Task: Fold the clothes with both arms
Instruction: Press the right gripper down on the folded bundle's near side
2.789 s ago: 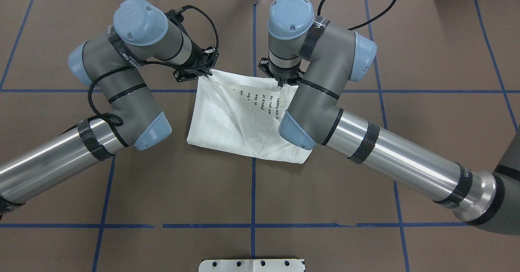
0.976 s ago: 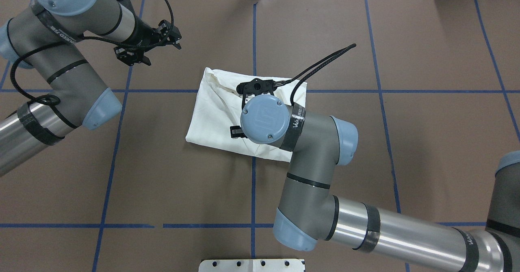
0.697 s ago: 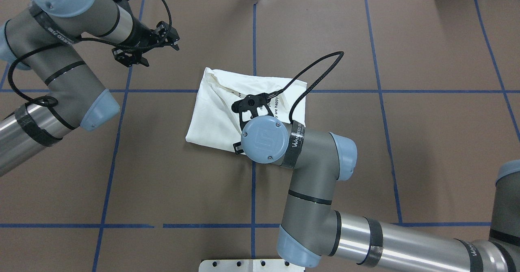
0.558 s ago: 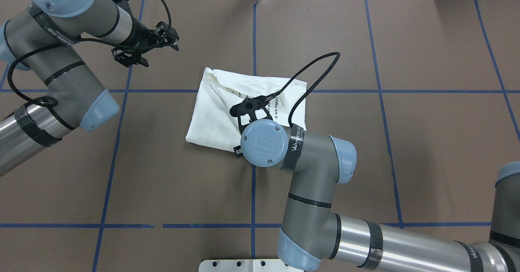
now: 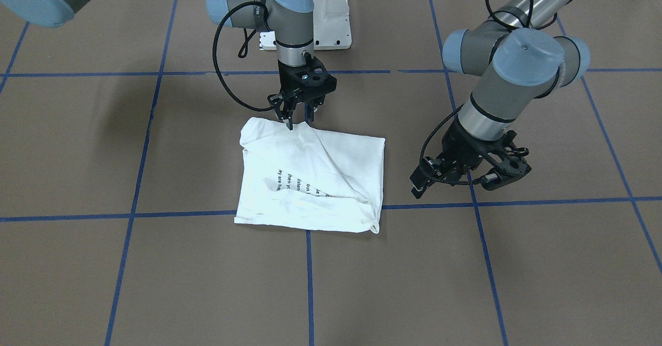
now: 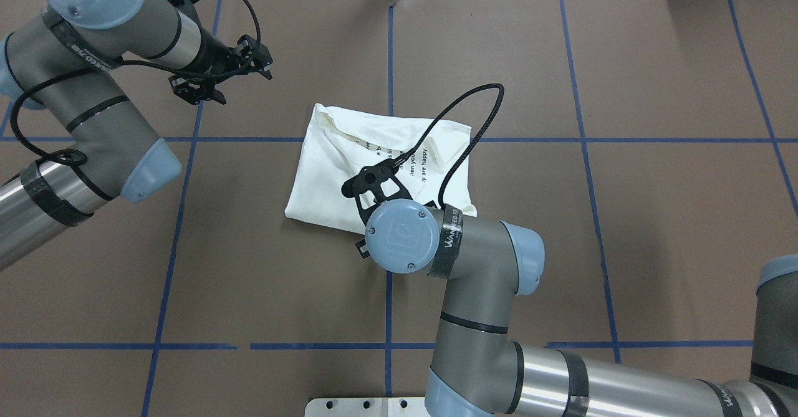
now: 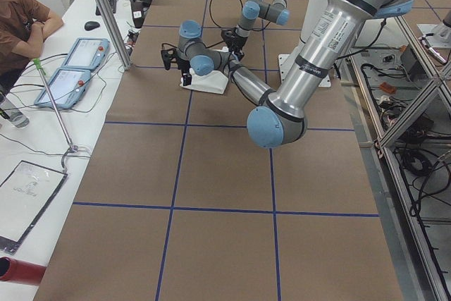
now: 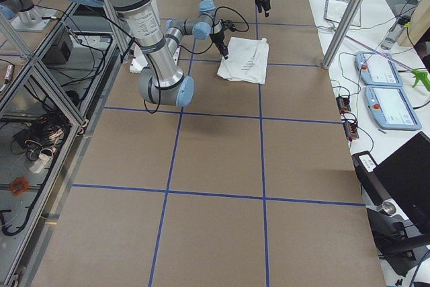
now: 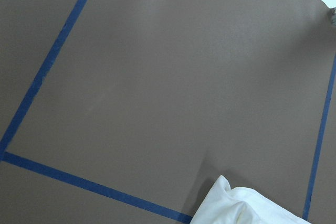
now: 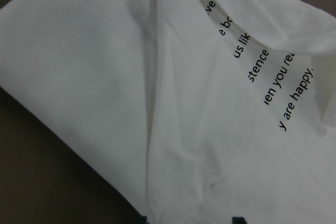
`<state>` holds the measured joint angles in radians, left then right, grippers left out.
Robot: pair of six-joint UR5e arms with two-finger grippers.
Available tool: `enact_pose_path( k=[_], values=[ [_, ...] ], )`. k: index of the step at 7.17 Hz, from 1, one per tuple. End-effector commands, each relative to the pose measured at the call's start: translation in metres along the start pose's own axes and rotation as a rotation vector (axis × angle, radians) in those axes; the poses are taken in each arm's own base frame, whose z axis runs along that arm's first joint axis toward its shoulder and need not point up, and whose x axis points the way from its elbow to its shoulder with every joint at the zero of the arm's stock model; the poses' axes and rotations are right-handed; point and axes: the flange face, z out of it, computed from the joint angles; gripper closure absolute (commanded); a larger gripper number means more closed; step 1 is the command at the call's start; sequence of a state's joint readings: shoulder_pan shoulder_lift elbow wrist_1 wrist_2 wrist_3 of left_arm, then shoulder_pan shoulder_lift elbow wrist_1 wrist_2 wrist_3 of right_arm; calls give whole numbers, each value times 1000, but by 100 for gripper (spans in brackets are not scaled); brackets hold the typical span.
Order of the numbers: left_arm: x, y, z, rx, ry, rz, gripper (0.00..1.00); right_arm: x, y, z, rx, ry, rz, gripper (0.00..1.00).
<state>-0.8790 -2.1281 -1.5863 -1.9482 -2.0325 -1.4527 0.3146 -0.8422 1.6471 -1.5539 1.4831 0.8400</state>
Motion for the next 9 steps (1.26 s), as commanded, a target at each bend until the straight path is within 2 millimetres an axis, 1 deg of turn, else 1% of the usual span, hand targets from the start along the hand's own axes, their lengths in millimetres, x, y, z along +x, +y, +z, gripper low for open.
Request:
enact_pose_path(
  k=[1,2,3,4,9],
  values=[
    [0,0,0,0,-1,0,1,-14,12,5,0,7,-21,43],
    [-1,0,1,0,-3,-2,1,-15,15,6,6,16,-26,49],
    [-1,0,1,0,-3,-2,1,-16,15,6,9,18,-29,61],
    [-1,0,2,-2,-4,-1,0,-14,16,8,13,25,-29,65],
    [-3,0,5,-4,-9,-3,1,-9,13,14,41,69,-34,66]
  ],
)
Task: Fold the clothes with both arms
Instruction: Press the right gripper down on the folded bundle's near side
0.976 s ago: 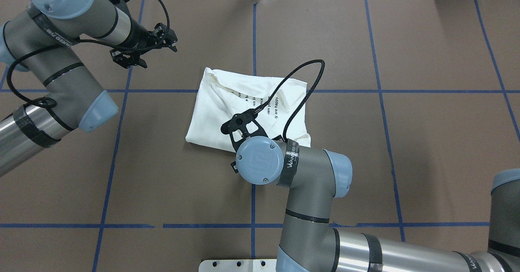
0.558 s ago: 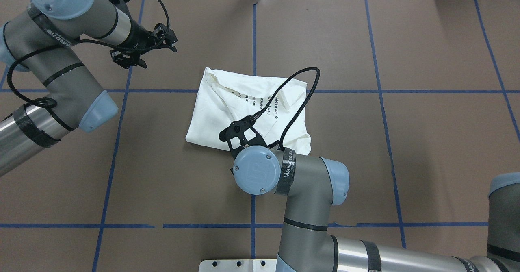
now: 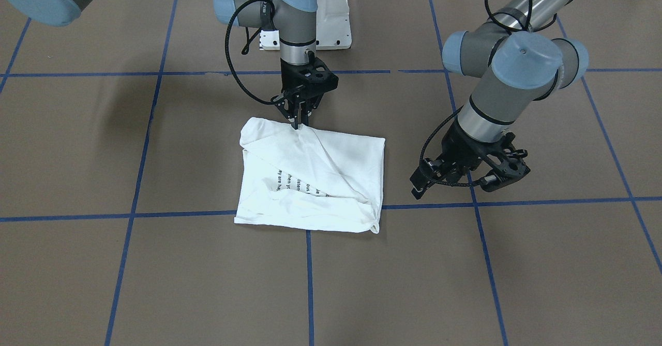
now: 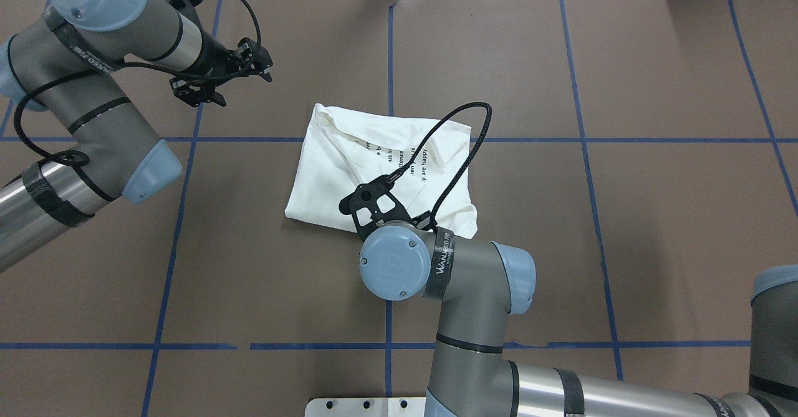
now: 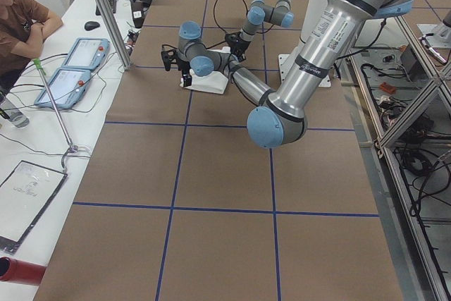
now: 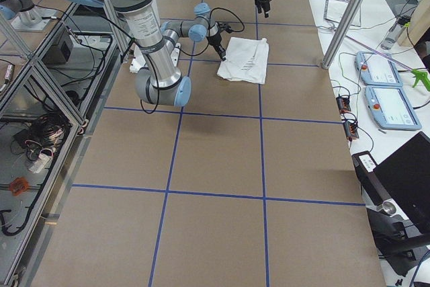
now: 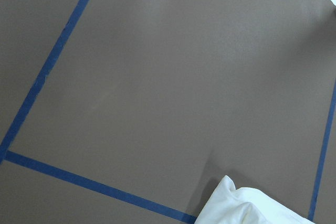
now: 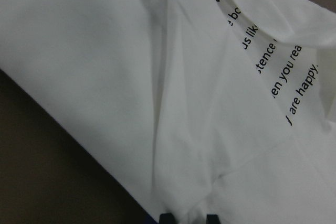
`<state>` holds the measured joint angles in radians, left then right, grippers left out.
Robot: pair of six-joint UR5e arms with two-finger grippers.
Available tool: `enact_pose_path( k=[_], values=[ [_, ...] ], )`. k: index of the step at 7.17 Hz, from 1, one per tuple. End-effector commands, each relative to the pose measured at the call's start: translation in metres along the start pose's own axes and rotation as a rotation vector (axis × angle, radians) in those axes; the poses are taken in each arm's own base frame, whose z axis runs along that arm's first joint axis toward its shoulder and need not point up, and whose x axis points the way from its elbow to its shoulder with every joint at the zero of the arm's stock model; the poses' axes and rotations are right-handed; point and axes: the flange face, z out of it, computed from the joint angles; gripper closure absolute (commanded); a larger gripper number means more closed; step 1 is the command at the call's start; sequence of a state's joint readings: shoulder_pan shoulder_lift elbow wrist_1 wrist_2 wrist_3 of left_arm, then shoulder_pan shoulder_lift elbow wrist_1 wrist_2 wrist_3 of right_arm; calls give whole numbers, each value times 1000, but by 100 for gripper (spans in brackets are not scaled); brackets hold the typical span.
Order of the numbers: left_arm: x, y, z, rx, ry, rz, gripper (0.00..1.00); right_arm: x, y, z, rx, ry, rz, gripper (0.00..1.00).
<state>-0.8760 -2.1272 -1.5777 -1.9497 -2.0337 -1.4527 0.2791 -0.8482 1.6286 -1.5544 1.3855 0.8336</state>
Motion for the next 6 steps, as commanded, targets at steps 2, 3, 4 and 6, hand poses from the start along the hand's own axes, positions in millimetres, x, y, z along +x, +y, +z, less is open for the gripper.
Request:
enact_pose_path(
  k=[2,3,4,6],
  values=[
    [0,0,0,1,0,0,1,0,0,1,1,4,-1,100],
    [0,0,0,3,-1,0,1,0,0,1,1,6,-1,100],
    [0,0,0,4,1,1,1,-1,-1,0,2,3,-1,100],
    [2,1,0,2,2,2,1,24,-29,-15,43,1,40,100]
  ],
)
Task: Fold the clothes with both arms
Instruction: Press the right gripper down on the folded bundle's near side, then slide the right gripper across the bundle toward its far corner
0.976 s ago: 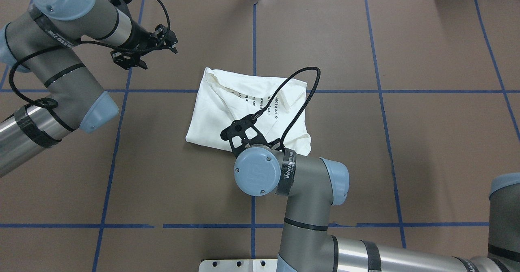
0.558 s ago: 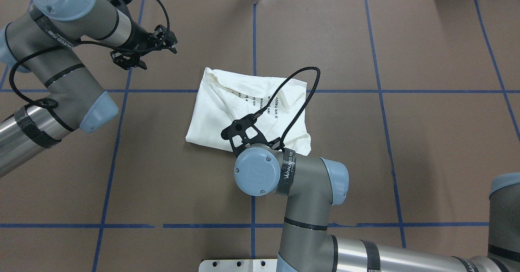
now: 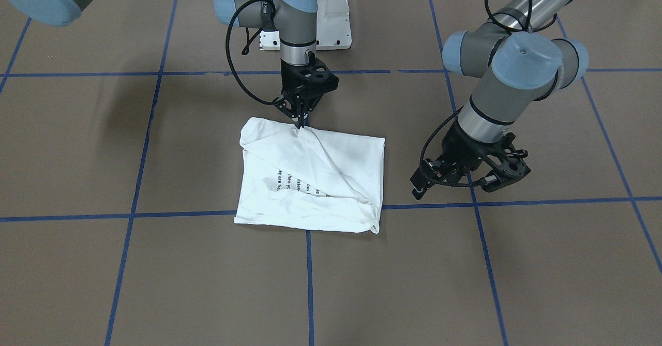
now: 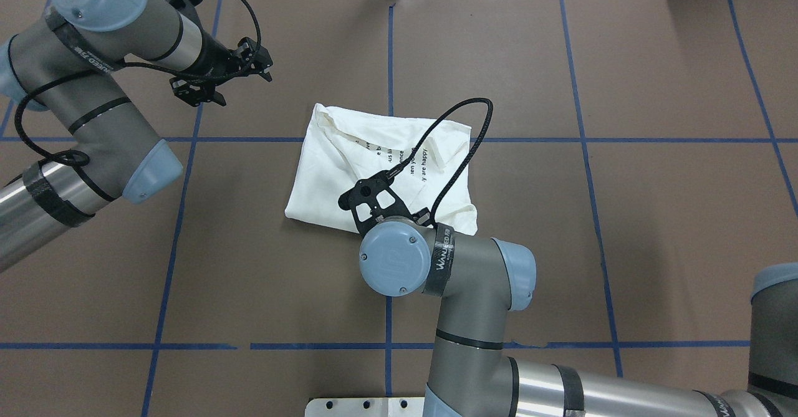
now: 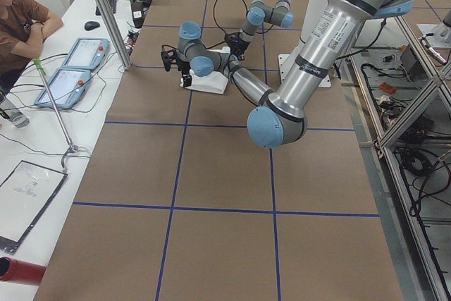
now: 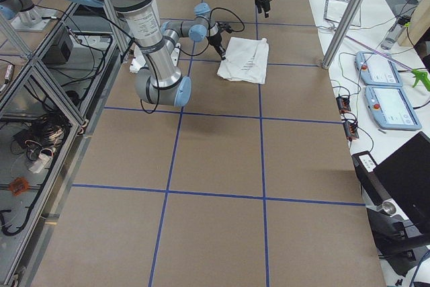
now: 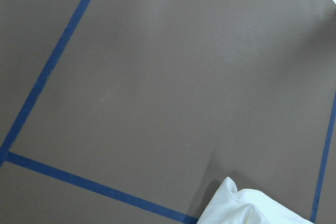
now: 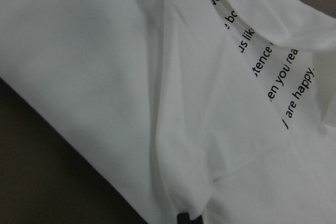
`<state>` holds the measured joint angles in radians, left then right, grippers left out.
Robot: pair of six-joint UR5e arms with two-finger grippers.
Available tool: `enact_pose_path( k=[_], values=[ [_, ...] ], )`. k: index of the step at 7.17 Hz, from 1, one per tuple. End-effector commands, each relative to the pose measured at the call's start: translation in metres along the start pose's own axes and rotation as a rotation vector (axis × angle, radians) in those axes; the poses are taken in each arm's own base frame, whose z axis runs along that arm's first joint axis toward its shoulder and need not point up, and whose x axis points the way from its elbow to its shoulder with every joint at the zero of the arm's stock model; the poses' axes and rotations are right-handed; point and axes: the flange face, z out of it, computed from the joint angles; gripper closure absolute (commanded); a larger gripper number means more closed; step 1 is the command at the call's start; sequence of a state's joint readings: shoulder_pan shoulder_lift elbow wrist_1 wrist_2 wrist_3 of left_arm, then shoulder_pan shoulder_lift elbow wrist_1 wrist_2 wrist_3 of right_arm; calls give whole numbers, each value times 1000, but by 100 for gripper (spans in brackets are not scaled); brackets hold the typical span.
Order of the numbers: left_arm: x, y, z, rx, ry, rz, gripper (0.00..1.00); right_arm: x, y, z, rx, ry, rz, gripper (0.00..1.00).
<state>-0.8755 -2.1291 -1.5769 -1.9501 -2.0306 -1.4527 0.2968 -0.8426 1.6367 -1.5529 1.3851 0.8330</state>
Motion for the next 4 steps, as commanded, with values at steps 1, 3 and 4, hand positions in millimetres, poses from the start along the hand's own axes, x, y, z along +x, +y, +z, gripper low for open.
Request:
enact_pose_path(
  k=[1,3,4],
  values=[
    [5,2,-2,-2,8,1,1,46,-37,-7,41,34,55,100],
    [13,3,-6,0,18,3,1,104,-73,-1,65,106,73,100],
    [16,4,-7,0,21,3,1,136,-89,12,46,144,87,100]
  ],
)
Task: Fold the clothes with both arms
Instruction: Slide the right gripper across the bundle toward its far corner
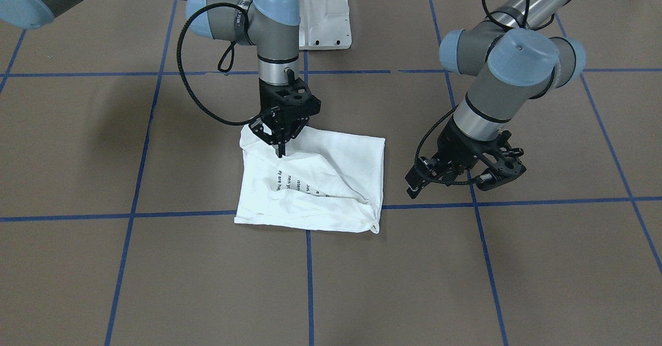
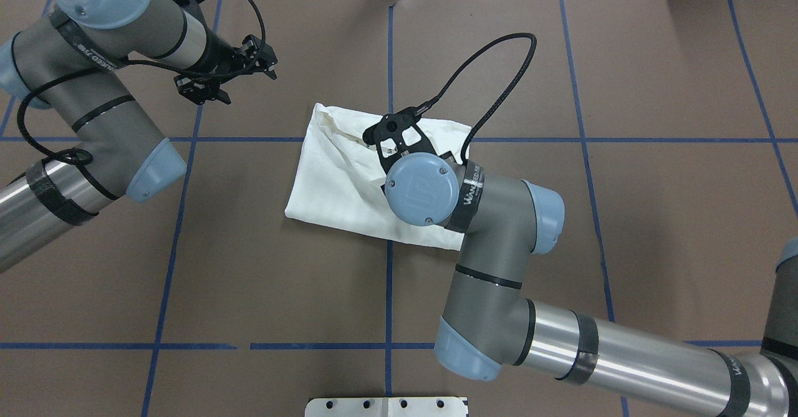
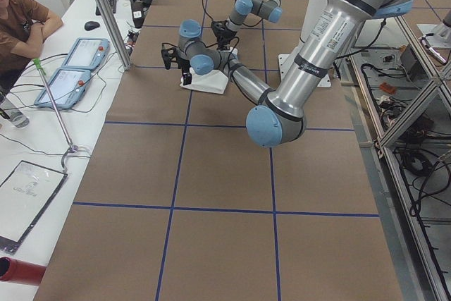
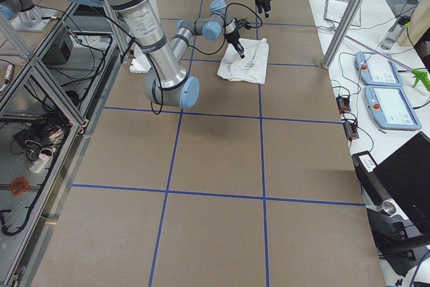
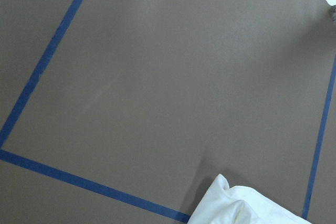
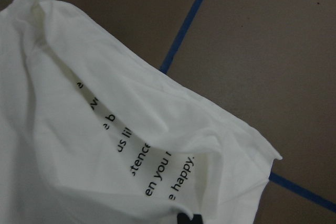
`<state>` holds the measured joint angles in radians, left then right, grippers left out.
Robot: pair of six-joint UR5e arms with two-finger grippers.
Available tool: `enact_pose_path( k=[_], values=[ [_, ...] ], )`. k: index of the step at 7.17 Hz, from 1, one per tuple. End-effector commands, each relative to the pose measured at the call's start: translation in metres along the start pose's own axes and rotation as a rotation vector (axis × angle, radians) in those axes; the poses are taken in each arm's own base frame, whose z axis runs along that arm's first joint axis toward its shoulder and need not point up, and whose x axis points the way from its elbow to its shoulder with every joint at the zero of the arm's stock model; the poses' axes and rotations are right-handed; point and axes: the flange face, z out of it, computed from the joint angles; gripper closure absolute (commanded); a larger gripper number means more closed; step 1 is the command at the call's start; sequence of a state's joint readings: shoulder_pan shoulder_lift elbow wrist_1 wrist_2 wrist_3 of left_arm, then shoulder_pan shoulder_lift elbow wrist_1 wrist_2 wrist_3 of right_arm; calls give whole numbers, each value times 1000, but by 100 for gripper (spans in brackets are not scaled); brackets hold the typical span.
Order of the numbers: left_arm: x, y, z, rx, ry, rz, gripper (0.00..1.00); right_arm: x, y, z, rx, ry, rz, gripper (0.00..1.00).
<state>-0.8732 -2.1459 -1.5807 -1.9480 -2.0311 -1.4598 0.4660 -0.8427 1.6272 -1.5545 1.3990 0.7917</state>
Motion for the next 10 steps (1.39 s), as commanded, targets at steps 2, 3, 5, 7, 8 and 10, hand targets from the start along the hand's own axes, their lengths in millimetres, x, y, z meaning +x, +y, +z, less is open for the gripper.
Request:
enact_pose_path(
  k=[2,3,5,7,8,10],
  values=[
    [7,0,-2,4,7,-1,1,85,-46,65,-36,83,60,100],
    [7,1,-1,6,7,1,1,91,-41,100,-30,84,67,100],
    [7,0,-1,7,5,1,0,90,-41,106,-21,69,77,1],
    [5,0,0,7,4,6,1,104,-48,106,-50,43,89,0],
    [6,0,0,7,5,11,0,126,-60,102,-81,6,115,0],
    [1,-3,-9,12,11,91,0,199,-84,94,-156,-61,169,0]
  ],
)
